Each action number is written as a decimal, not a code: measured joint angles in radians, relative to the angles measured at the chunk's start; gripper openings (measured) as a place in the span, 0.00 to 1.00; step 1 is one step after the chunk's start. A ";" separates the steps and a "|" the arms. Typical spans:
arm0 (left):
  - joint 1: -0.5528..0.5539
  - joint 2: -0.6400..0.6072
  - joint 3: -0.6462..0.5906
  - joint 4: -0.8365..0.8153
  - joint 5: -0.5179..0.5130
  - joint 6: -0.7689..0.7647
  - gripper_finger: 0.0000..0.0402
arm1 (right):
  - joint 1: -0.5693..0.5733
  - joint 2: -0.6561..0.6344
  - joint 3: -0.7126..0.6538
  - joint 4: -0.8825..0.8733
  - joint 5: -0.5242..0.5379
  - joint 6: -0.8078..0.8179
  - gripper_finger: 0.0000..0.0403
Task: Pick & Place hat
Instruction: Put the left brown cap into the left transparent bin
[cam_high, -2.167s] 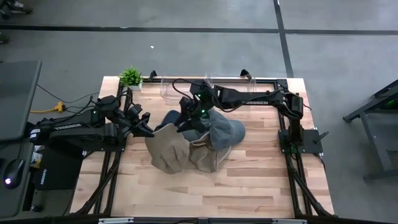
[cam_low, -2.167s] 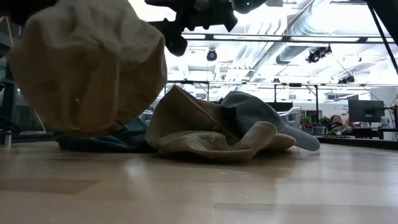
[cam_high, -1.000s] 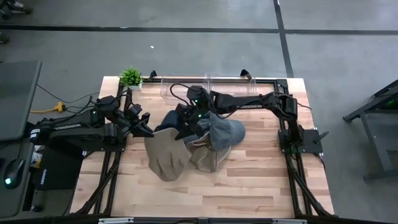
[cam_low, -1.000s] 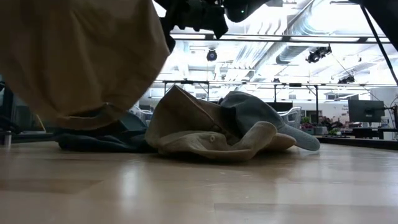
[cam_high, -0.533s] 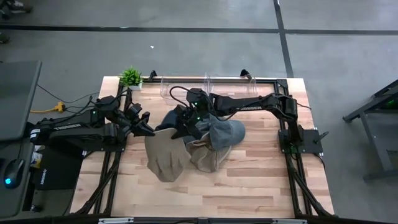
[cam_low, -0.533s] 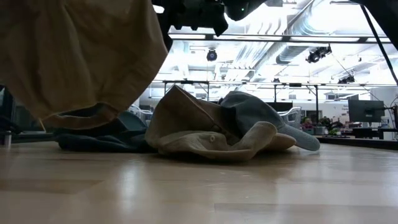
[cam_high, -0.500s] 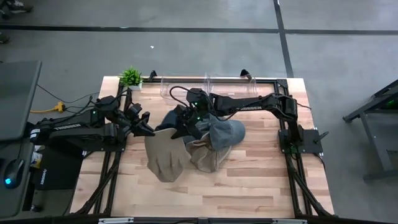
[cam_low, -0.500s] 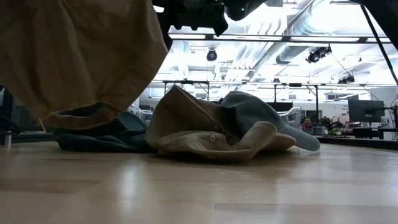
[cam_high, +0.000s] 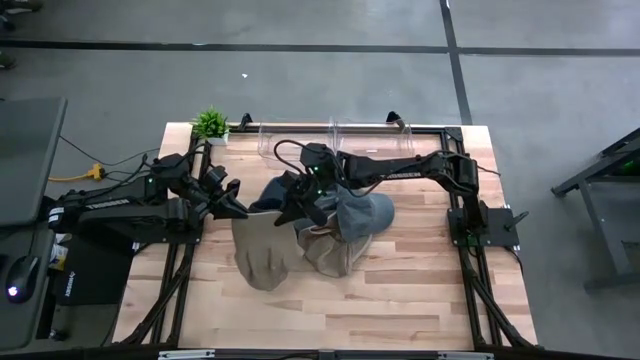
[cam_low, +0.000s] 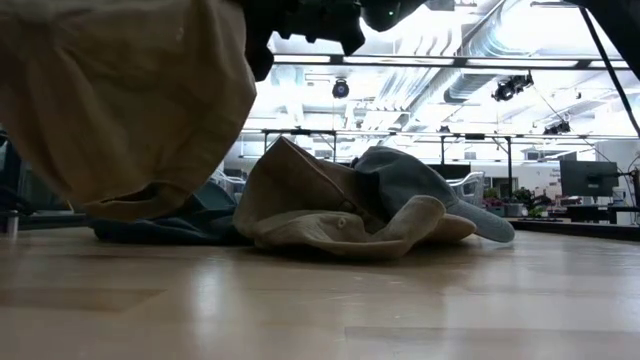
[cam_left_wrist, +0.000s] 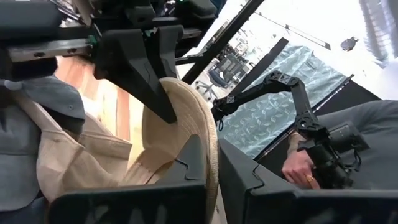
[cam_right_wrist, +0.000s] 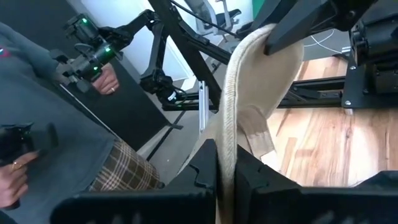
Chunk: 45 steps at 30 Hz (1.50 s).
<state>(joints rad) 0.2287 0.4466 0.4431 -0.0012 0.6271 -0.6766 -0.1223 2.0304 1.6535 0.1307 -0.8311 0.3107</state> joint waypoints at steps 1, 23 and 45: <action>0.000 -0.002 0.000 0.002 -0.008 0.000 0.04 | 0.001 0.000 0.000 0.000 0.002 0.000 0.01; 0.000 -0.099 0.079 0.129 -0.324 -0.021 0.56 | 0.028 -0.194 0.002 -0.216 0.416 -0.203 0.01; 0.000 -0.099 0.097 0.094 -0.359 -0.035 0.56 | -0.006 -0.336 0.000 -0.398 1.271 -0.289 0.01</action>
<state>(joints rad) 0.2291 0.3481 0.5396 0.0929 0.2682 -0.7116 -0.1287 1.6943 1.6539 -0.2674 0.4404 0.0220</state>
